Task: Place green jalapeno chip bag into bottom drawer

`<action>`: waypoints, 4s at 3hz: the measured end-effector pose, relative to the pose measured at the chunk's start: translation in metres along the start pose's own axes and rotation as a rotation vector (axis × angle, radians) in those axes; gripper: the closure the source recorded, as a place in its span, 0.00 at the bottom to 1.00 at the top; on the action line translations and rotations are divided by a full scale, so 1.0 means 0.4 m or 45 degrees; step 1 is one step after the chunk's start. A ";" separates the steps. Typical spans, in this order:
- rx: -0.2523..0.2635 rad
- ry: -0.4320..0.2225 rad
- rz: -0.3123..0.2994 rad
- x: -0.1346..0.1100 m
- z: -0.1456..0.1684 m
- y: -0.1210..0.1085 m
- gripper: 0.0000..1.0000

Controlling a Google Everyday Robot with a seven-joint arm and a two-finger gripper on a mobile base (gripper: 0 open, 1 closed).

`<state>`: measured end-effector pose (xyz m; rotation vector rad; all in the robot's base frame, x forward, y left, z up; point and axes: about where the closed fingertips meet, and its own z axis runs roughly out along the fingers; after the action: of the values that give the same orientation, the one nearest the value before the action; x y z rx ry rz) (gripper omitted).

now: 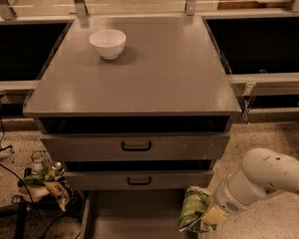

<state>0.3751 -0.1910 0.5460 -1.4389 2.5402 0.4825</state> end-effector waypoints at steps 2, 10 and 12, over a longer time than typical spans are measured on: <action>-0.029 -0.008 0.010 -0.006 0.058 -0.018 1.00; -0.037 0.156 0.195 -0.003 0.475 -0.072 1.00; -0.093 0.136 0.216 -0.018 0.546 -0.088 1.00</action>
Offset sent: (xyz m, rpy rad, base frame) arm 0.0202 0.0172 -0.0544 0.0445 0.0419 -0.0068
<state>0.4088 -0.1222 0.3383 -1.3119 2.7718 0.5431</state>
